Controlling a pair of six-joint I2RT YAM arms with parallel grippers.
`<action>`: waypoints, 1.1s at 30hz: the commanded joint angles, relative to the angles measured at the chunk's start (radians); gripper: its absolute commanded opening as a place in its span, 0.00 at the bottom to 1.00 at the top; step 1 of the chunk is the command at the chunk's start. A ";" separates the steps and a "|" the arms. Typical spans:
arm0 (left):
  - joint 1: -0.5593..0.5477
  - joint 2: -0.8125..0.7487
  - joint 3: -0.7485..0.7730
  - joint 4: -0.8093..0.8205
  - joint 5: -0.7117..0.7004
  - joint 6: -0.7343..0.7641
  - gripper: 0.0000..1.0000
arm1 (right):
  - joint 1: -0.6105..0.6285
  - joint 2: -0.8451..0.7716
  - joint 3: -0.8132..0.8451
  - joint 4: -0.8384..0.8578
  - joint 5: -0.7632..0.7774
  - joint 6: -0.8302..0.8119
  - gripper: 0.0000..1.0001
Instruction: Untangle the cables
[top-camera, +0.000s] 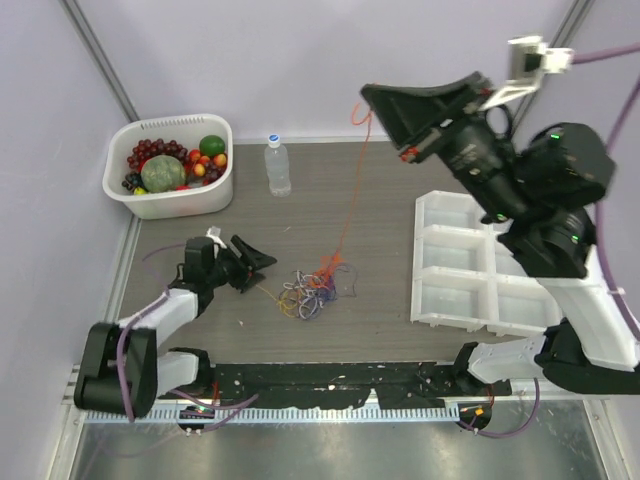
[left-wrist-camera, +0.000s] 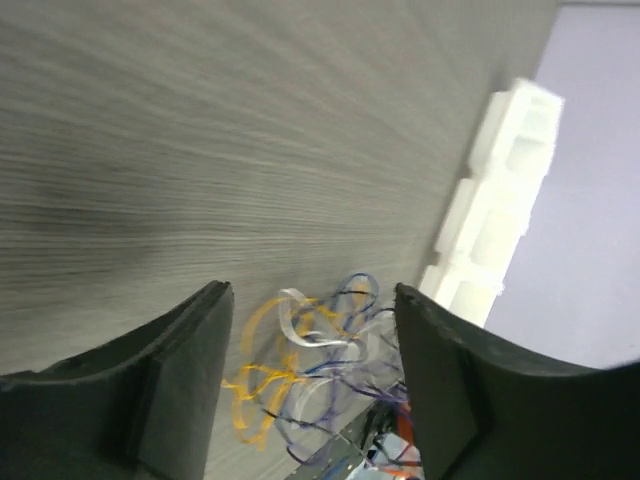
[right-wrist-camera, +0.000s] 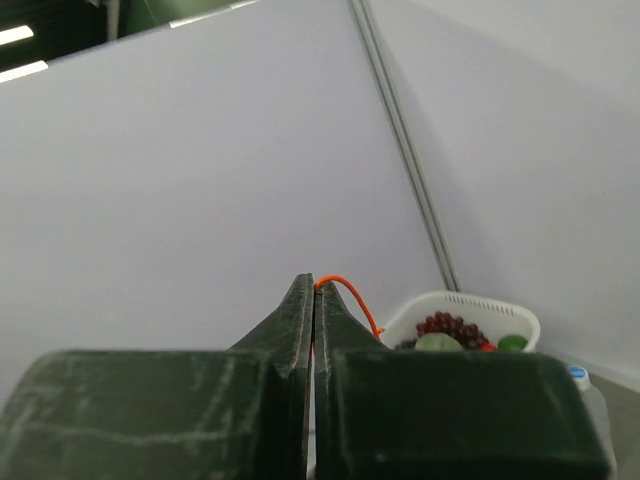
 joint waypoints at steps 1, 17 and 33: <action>0.005 -0.249 0.122 -0.173 -0.016 0.165 0.74 | 0.003 0.061 -0.020 -0.064 0.018 -0.044 0.01; -0.713 -0.313 0.418 0.079 -0.380 0.836 1.00 | 0.003 0.033 -0.057 -0.033 -0.055 0.019 0.01; -0.606 0.122 0.204 0.279 -0.715 0.576 0.55 | 0.003 0.165 0.392 0.074 -0.199 0.088 0.01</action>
